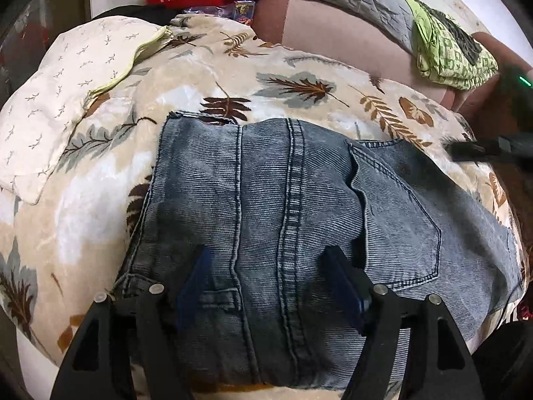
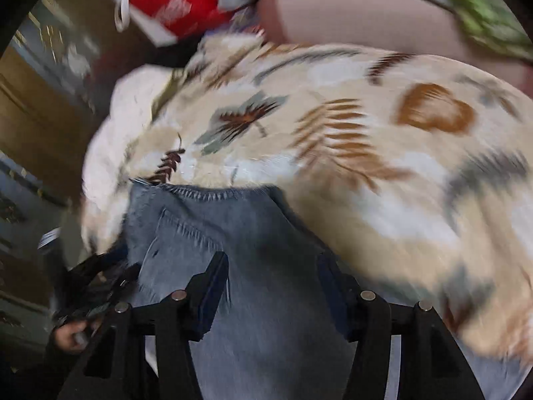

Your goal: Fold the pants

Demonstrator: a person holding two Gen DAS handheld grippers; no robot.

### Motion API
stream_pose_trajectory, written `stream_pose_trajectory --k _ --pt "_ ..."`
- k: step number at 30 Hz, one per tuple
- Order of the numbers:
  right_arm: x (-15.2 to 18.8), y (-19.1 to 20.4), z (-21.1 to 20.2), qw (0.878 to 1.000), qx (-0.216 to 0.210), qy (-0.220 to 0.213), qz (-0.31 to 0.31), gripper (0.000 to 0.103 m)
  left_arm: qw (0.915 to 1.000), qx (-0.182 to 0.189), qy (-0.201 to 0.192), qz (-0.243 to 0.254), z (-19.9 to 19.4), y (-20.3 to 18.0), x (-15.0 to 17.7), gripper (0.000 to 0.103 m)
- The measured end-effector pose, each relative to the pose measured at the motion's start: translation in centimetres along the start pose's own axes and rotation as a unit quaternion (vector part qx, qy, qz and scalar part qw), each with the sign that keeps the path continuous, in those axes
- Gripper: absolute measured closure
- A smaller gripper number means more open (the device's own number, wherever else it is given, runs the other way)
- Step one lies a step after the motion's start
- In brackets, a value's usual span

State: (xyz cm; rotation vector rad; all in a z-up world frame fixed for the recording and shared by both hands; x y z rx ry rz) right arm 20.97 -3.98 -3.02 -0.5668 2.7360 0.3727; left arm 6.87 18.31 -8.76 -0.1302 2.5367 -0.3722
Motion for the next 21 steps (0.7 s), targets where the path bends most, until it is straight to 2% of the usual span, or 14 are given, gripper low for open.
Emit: stream_pose_trajectory --k 4,5,6,7,9,11,15,18,21 --pt "-3.0 1.0 5.8 0.998 0.025 0.053 -0.023 0.044 1.0 0.008 -0.003 0.0 0.0 0.0 -0.2 0.028" --pt "-3.1 1.2 6.4 0.997 0.026 0.062 -0.029 0.054 1.0 0.009 -0.004 0.002 0.0 0.0 -0.1 0.028" --pt "-3.0 1.5 6.8 0.997 0.021 0.069 -0.035 0.068 0.9999 0.01 -0.004 0.003 0.0 -0.1 0.0 0.028" --pt "-3.2 1.7 6.8 0.997 0.026 0.069 -0.037 0.092 0.9999 0.011 -0.004 0.004 -0.1 0.0 0.0 0.028" --pt "-3.8 1.9 6.5 0.997 0.035 0.055 -0.041 0.098 0.9999 0.014 -0.004 0.003 0.0 0.1 0.0 0.028" --pt "-4.9 1.6 6.4 0.997 0.051 0.039 -0.036 0.099 0.9999 0.015 -0.004 0.002 0.0 0.2 0.0 0.028" --pt "-5.8 0.8 8.9 0.995 0.077 0.048 -0.029 0.099 0.9999 0.01 -0.005 0.004 0.2 0.1 -0.1 0.026" --pt "-5.6 0.3 10.0 0.997 0.066 0.036 -0.002 0.098 0.9999 0.007 -0.006 0.004 0.3 0.0 -0.1 0.025" --pt "-5.1 -0.1 8.4 0.999 0.046 0.025 0.014 0.095 0.9999 0.003 -0.008 0.008 0.3 -0.1 0.0 0.025"
Point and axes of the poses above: each gripper's, at about its wrist camera, not at the fingertips, and z roughly the way its jaws point, y to its left, x to its underside, the point moved 5 cm from there along z, roughly the way its jaws point, and after that the axes turned 10 degrees about x, right-handed, at the moved point
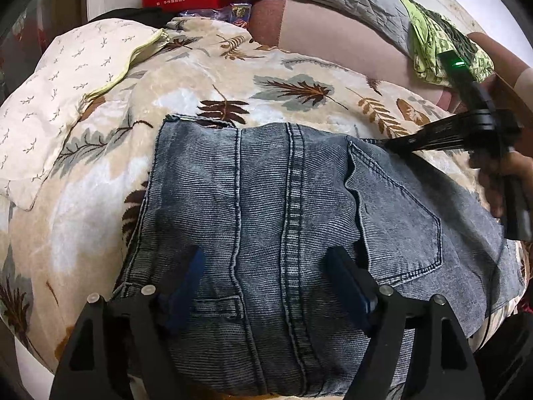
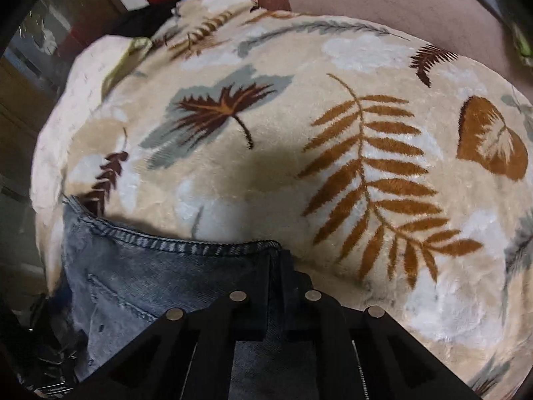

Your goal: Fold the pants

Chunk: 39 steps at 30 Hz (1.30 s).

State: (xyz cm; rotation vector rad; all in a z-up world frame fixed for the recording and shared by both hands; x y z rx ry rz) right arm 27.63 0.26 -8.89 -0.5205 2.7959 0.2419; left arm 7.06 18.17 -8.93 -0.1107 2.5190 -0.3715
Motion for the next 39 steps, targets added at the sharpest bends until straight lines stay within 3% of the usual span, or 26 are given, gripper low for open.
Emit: stream_pose_trajectory --k 5,8,13,16,17,20,22,25,29,32,34,36,37,38,39 --pt "4.0 -3.5 -8.1 0.993 -0.04 -0.066 0.09 0.095 0.9999 0.0 -0.006 -0.008 -0.2 0.1 0.0 0.025" --pt "9.8 -4.4 -10.8 0.981 -0.096 -0.079 0.146 0.095 0.9999 -0.004 -0.009 -0.009 -0.3 0.1 0.0 0.025" --pt "19.2 -4.7 -9.5 0.96 -0.156 -0.074 0.22 0.094 0.9992 -0.037 -0.014 0.004 -0.6 -0.7 -0.1 0.025" --pt "22.0 -6.4 -4.7 0.947 -0.171 -0.006 0.271 0.091 0.9975 -0.064 -0.017 0.022 -1.4 -2.1 -0.3 0.025" --pt "22.2 -6.9 -5.1 0.938 -0.192 -0.021 0.289 0.09 0.9971 -0.064 -0.023 0.033 -1.9 -3.0 -0.4 0.025" --pt "22.4 -8.5 -9.5 0.934 -0.187 -0.089 0.292 0.088 0.9968 -0.05 -0.037 0.051 -2.7 -6.0 -0.9 0.025" --pt "24.1 -9.9 -12.2 0.917 -0.203 -0.129 0.318 0.088 0.9972 -0.025 -0.039 0.059 -2.5 -8.4 -1.2 0.025" --pt "29.6 -13.8 -14.2 0.879 -0.193 -0.158 0.406 0.081 0.9961 0.024 -0.025 0.081 -1.3 -12.9 -1.1 0.025" --pt "37.4 -19.2 -14.5 0.819 -0.168 -0.161 0.524 0.08 0.9916 0.071 -0.002 0.108 1.0 -18.5 -0.3 0.025" --pt "40.4 -22.4 -14.2 0.785 -0.145 -0.149 0.584 0.079 0.9893 0.088 0.018 0.116 2.5 -21.1 0.3 0.025" --pt "41.2 -23.8 -13.6 0.763 -0.151 -0.137 0.613 0.077 0.9882 0.097 0.029 0.115 3.2 -22.3 0.7 0.025" --pt "41.4 -24.8 -13.5 0.754 -0.161 -0.137 0.622 0.061 0.9874 0.097 0.04 0.119 3.8 -22.9 1.3 0.025" --pt "41.2 -25.0 -13.3 0.753 -0.158 -0.136 0.624 0.041 0.9872 0.094 0.046 0.121 4.1 -23.1 1.5 0.025" --pt "40.8 -25.0 -13.2 0.754 -0.15 -0.136 0.625 0.033 0.987 0.094 0.047 0.122 4.2 -23.3 1.7 0.025" --pt "40.6 -25.0 -13.3 0.754 -0.144 -0.138 0.625 0.033 0.9866 0.093 0.049 0.124 4.2 -23.4 1.9 0.025"
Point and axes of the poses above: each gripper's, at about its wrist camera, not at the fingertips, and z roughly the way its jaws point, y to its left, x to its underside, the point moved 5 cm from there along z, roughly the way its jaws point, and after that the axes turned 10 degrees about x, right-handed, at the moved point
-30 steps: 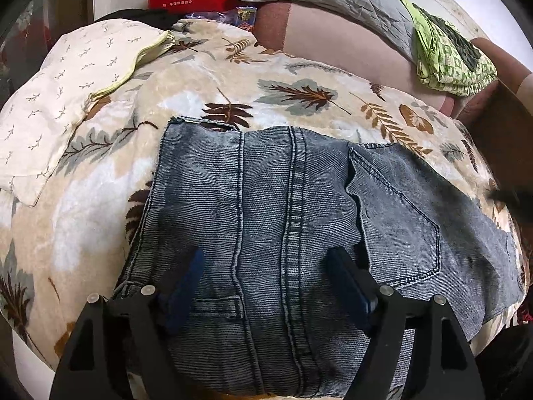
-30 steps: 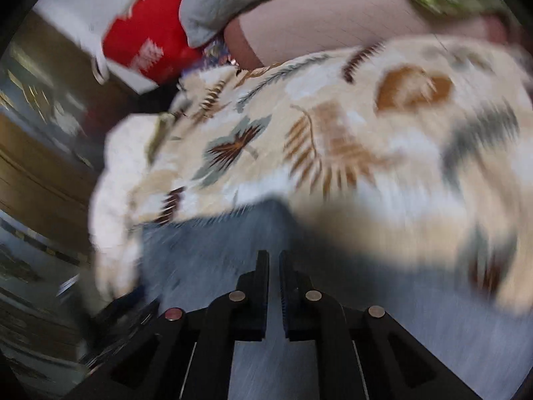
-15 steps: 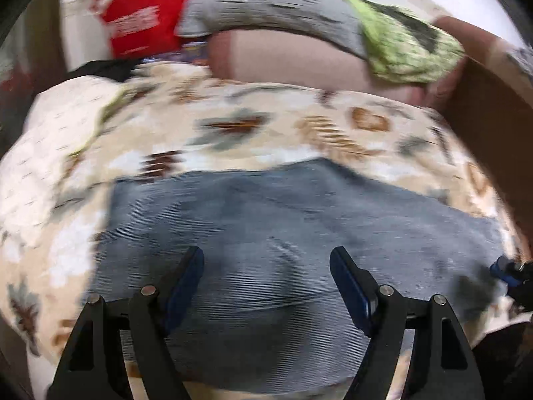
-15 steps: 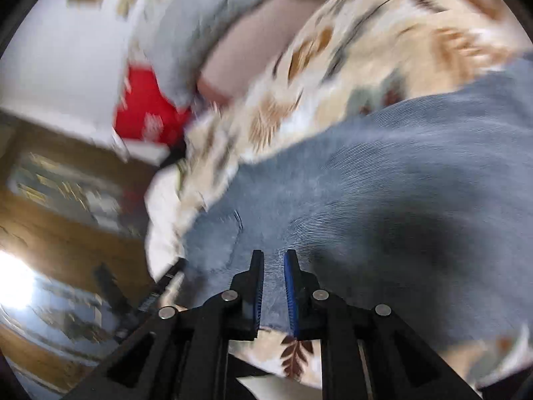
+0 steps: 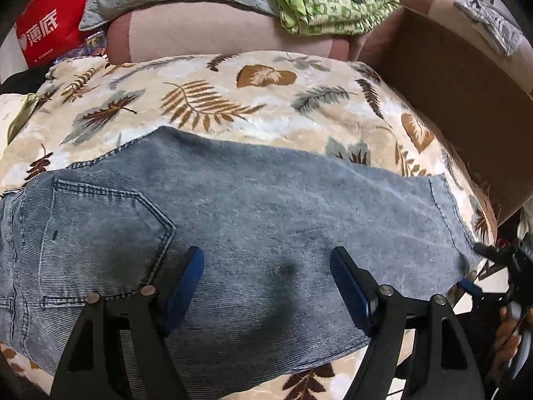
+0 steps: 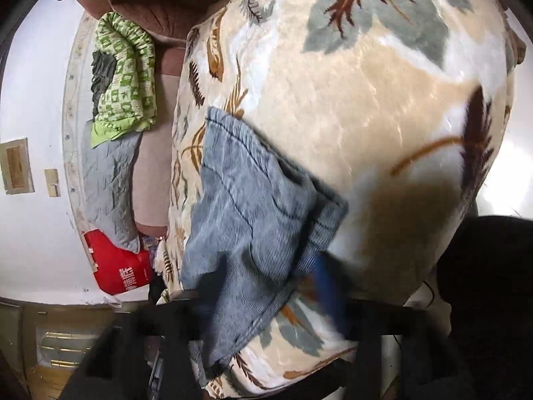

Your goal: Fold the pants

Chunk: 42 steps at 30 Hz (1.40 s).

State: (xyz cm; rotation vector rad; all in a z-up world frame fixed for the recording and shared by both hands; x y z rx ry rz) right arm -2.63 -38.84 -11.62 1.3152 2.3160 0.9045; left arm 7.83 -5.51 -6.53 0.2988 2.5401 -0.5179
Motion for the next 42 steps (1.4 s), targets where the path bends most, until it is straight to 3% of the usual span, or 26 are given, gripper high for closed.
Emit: stream_pose_trajectory --k 7,12,13,16,17,29,39,42 --pt "-1.6 -0.8 -1.0 0.999 0.026 -0.018 0.002 0.032 0.9999 -0.003 0.006 -0.009 0.9 0.4 0.0 0.025" --pt "-2.2 0.0 -0.5 0.998 0.043 -0.029 -0.033 0.032 0.9999 -0.006 0.013 0.0 1.9 -0.4 0.2 0.025" --pt "-2.2 0.2 -0.4 0.997 0.05 -0.031 -0.042 0.036 0.9999 -0.007 0.014 0.002 2.0 -0.6 0.2 0.025" --pt "-2.3 0.0 -0.5 0.994 0.079 -0.039 -0.06 0.064 0.9996 -0.017 0.022 0.005 2.6 -0.9 0.3 0.025" --pt "-2.4 -0.2 -0.4 0.994 0.078 -0.037 -0.06 0.066 0.9996 -0.016 0.023 0.006 2.7 -1.0 0.3 0.025" --pt "-2.6 -1.2 -0.6 0.998 0.053 -0.027 -0.037 0.065 0.9991 -0.009 0.031 0.029 3.3 -3.1 0.8 0.025" --pt "-2.3 0.0 -0.8 0.991 0.085 -0.042 -0.09 0.071 0.9986 0.007 0.044 0.028 3.3 -5.9 0.4 0.025" --pt "-2.2 0.5 -0.9 0.989 0.093 -0.049 -0.107 0.072 0.9973 -0.003 0.036 0.064 3.4 -8.3 0.0 0.025"
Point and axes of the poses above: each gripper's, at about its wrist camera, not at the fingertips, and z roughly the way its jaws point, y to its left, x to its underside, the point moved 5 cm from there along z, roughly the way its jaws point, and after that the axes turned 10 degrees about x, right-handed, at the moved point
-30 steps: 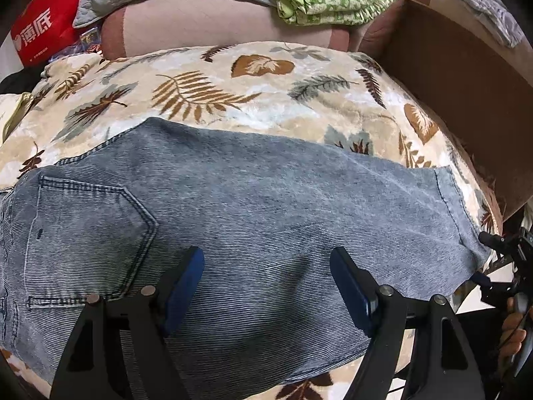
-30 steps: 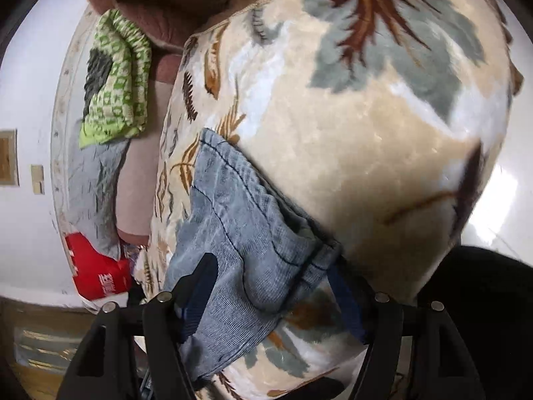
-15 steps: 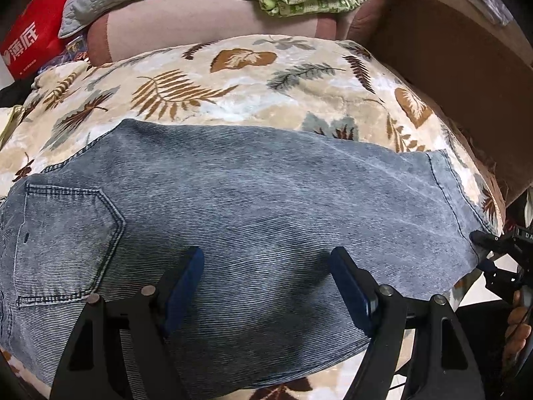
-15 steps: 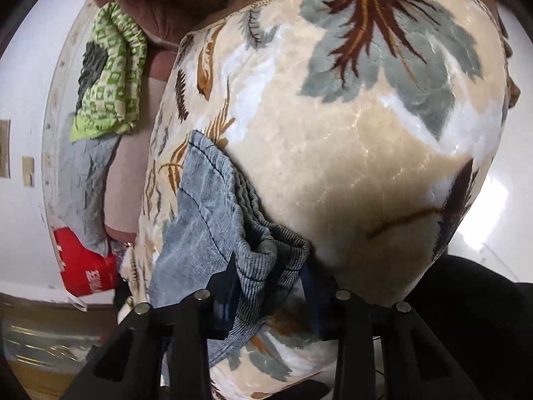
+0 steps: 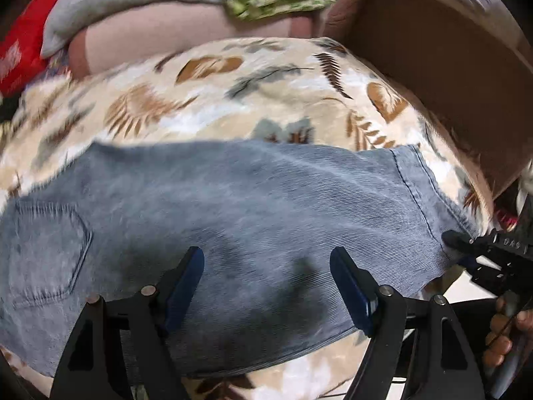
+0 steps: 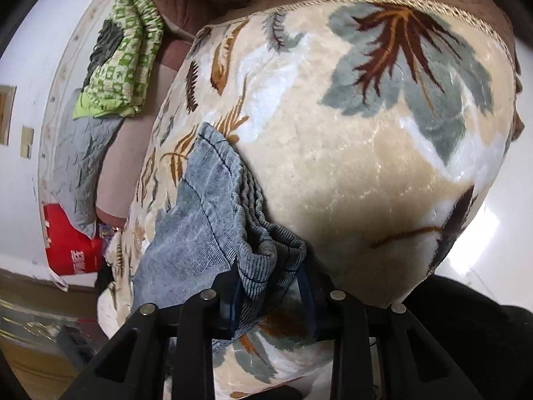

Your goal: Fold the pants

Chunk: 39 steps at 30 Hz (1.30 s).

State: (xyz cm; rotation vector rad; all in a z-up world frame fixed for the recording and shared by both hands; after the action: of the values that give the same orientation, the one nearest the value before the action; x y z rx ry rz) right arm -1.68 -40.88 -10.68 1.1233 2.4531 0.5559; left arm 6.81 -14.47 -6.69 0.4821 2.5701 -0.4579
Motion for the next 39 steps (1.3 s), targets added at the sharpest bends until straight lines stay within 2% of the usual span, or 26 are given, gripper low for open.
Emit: stream_pose_trajectory --k 1,3,4,5,6,8,12,16,19,21,24,25,26,28,30,31,32,33,34,35,37,39 --pt "0.0 0.2 -0.1 1.0 0.002 -0.002 -0.004 0.072 0.9998 -0.01 0.007 0.015 0.7 -0.6 0.1 0.025" --pt "0.0 0.6 -0.5 1.0 0.006 -0.009 -0.016 0.072 0.9969 -0.042 0.053 0.039 3.6 -1.0 0.9 0.024" --pt "0.0 1.0 -0.8 1.0 0.008 -0.013 -0.024 0.072 0.9946 -0.058 0.069 0.051 4.9 -1.0 1.5 0.019" --pt "0.0 1.3 -1.0 0.999 0.009 -0.016 -0.03 0.073 0.9937 -0.075 0.048 0.068 4.8 -1.2 1.5 0.017" --pt "0.0 1.6 -1.3 0.999 0.012 -0.02 -0.037 0.073 0.9931 -0.079 0.05 0.071 4.7 -1.3 1.5 0.017" --pt "-0.1 2.5 -2.1 0.998 0.02 -0.033 -0.056 0.074 0.9928 -0.077 0.058 0.071 4.6 -1.3 1.4 0.017" --pt "0.2 6.0 -4.1 0.991 0.033 -0.073 -0.111 0.078 0.9961 -0.043 0.06 0.048 4.5 -0.6 1.2 0.017" --pt "2.1 13.1 -7.0 0.97 0.021 -0.127 -0.204 0.081 0.9993 0.01 0.036 0.005 2.4 0.9 1.0 0.018" --pt "5.5 19.1 -8.1 0.947 -0.006 -0.154 -0.281 0.083 0.9989 0.02 -0.012 -0.041 -1.4 3.8 1.4 0.018" --pt "8.6 22.4 -7.5 0.932 -0.027 -0.151 -0.327 0.083 0.9953 0.013 -0.045 -0.085 -4.3 7.1 2.0 0.018" --pt "14.8 25.9 -4.4 0.912 -0.063 -0.106 -0.39 0.083 0.9856 -0.019 -0.077 -0.149 -7.8 12.7 3.8 0.018" --pt "16.2 25.9 -3.2 0.913 -0.072 -0.086 -0.393 0.083 0.9821 -0.031 -0.078 -0.169 -8.6 14.4 4.5 0.019" --pt "16.8 25.4 -2.1 0.919 -0.081 -0.068 -0.38 0.083 0.9807 -0.031 -0.08 -0.176 -9.0 15.3 4.9 0.019" --pt "16.1 23.0 -0.9 0.942 -0.089 -0.047 -0.321 0.082 0.977 -0.045 -0.085 -0.19 -9.8 16.9 5.6 0.019" --pt "13.7 19.5 -0.6 0.963 -0.088 -0.038 -0.252 0.079 0.978 -0.038 -0.084 -0.187 -9.4 16.6 5.4 0.019" --pt "12.0 17.1 -0.6 0.973 -0.084 -0.031 -0.211 0.067 0.9798 -0.032 -0.08 -0.18 -8.8 16.0 5.0 0.019" --pt "10.5 15.0 -0.8 0.982 -0.078 -0.026 -0.173 0.042 0.9825 -0.024 -0.074 -0.169 -8.2 15.0 4.7 0.019" --pt "9.2 13.0 -1.0 0.988 -0.068 -0.03 -0.135 0.032 0.9851 -0.018 -0.067 -0.157 -7.6 14.1 4.4 0.019" --pt "7.6 10.1 -1.7 0.994 -0.056 -0.048 -0.081 0.027 0.9888 -0.007 -0.059 -0.137 -6.6 12.2 3.7 0.019" --pt "6.6 8.2 -2.1 0.996 -0.052 -0.056 -0.044 0.027 0.9914 0.002 -0.053 -0.12 -6.0 11.0 3.1 0.019" --pt "5.0 3.9 -2.4 0.998 -0.037 -0.043 0.014 0.027 0.9958 0.018 -0.039 -0.081 -4.5 7.8 2.1 0.019" --pt "4.5 1.6 -2.4 0.999 -0.02 -0.034 0.034 0.027 0.9979 0.025 -0.027 -0.054 -3.1 5.3 1.5 0.019"
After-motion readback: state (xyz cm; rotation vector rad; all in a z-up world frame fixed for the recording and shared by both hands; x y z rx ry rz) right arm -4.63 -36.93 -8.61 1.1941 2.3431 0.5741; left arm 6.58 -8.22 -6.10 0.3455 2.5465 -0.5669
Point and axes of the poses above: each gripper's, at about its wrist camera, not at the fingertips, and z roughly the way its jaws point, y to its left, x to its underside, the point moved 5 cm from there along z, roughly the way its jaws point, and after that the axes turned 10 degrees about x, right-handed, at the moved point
